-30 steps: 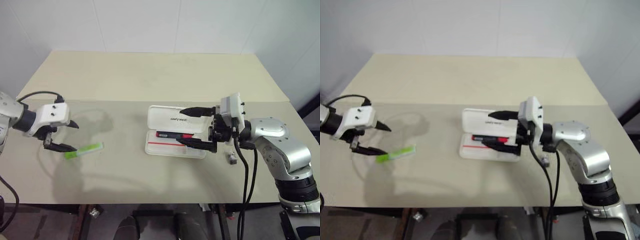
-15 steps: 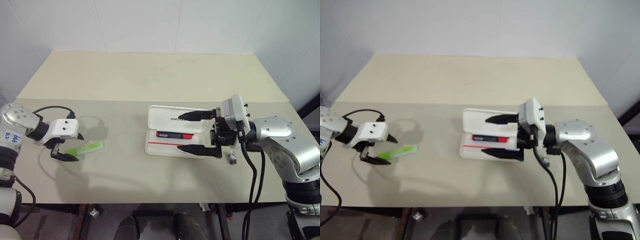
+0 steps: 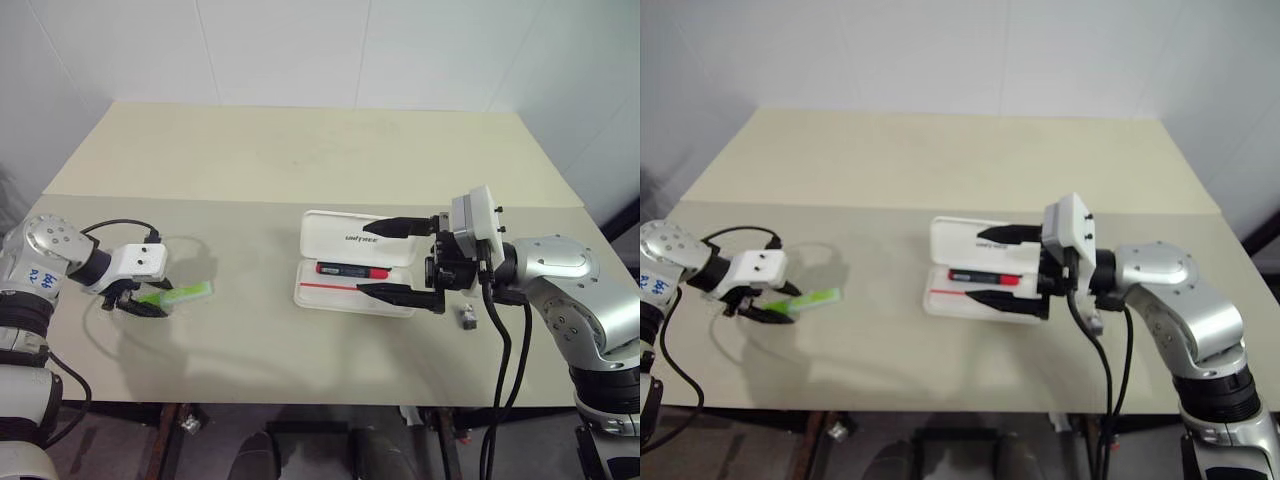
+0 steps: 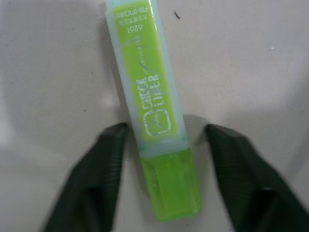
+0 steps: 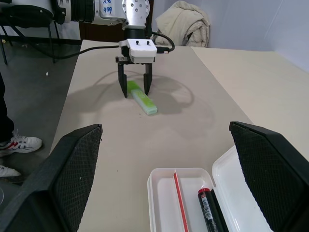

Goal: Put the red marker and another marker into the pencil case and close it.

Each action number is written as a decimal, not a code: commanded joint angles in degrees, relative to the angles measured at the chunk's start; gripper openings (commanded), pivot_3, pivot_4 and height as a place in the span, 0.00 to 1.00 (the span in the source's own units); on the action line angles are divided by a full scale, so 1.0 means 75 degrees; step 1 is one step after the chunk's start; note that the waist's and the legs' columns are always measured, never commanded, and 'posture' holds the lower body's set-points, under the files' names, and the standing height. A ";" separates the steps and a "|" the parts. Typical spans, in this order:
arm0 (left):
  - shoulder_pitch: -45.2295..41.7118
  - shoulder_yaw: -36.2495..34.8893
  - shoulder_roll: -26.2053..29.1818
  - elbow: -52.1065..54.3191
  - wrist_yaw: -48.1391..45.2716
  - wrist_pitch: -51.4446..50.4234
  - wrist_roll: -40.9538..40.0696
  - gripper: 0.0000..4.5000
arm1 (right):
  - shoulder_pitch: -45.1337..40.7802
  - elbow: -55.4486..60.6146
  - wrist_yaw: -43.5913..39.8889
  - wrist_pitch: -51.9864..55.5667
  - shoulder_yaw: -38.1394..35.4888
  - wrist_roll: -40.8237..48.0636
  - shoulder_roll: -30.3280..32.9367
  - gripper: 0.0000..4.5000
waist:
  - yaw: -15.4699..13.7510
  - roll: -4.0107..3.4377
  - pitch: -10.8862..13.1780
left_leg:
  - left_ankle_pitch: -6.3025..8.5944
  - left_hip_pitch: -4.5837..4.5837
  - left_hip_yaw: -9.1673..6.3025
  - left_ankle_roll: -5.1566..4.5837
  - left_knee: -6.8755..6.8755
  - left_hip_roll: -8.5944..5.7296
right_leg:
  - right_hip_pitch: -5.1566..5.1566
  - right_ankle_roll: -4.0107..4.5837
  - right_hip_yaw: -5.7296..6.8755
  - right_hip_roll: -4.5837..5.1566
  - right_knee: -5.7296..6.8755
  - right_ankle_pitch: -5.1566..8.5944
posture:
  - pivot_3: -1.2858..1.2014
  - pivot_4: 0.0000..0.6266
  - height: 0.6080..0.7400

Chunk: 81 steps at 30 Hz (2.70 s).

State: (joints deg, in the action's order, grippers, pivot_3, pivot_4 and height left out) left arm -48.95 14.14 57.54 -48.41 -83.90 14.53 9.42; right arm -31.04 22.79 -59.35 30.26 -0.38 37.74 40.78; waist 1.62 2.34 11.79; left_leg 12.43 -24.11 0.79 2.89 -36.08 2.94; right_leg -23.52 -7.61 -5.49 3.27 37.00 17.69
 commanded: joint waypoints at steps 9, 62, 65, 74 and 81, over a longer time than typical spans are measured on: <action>-0.0028 -0.0186 -0.0162 0.0221 0.0046 -0.0143 -0.0094 0.24 | -0.0037 0.0202 0.0040 -0.0061 -0.0264 0.0054 0.0148 1.00 | -0.0005 -0.0001 0.0000 | -0.0015 0.0002 0.0002 -0.0014 -0.0001 0.0000 | 0.0001 0.0030 0.0000 0.0003 -0.0006 -0.0014 | 0.52 0.24 1.00; -0.1212 0.1661 -0.3965 0.4119 0.0921 -0.4918 -0.0628 0.40 | 0.1968 0.0788 0.1258 -0.0123 -0.0947 -0.0083 0.0369 1.00 | 0.0009 0.0002 0.0001 | -0.0005 -0.0017 -0.0011 -0.0010 0.0007 -0.0010 | 0.0012 -0.0040 -0.0025 -0.0015 -0.0056 -0.0025 | 0.52 0.24 1.00; -0.1244 0.1610 -0.4069 0.4101 0.0919 -0.4947 -0.0700 0.59 | 0.1974 0.0796 0.1278 -0.0127 -0.0957 -0.0083 0.0362 1.00 | 0.0002 0.0002 0.0001 | -0.0005 -0.0017 -0.0011 -0.0010 0.0006 -0.0010 | 0.0012 -0.0040 -0.0025 -0.0015 -0.0057 -0.0025 | 0.52 0.24 1.00; -0.1426 0.1293 -0.4393 0.4374 0.0865 -0.5053 -0.1115 0.81 | 0.1912 0.0669 0.1257 -0.0195 -0.0898 -0.0143 0.0314 1.00 | -0.0002 0.0002 0.0001 | -0.0005 -0.0018 -0.0014 -0.0010 0.0007 -0.0011 | 0.0015 -0.0041 -0.0025 -0.0015 -0.0060 -0.0026 | 0.52 0.24 1.00; -0.1062 0.0490 -0.4324 0.4911 0.0903 -0.4490 -0.1918 0.99 | 0.1773 0.0450 0.1722 0.0284 -0.0884 -0.0464 0.0451 1.00 | 0.0013 0.0002 0.0001 | -0.0005 -0.0017 -0.0013 -0.0010 0.0007 -0.0010 | 0.0014 -0.0041 -0.0025 -0.0015 -0.0060 -0.0026 | 0.52 0.24 1.00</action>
State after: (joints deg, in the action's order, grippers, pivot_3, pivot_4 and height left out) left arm -57.60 21.33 24.98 -14.95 -77.08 -22.07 -1.64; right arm -16.65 26.26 -48.76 30.78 -5.28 34.58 43.31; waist 1.72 2.35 11.79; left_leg 12.39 -24.24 0.70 2.81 -36.03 2.86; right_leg -23.41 -7.92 -5.68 3.16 36.56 17.49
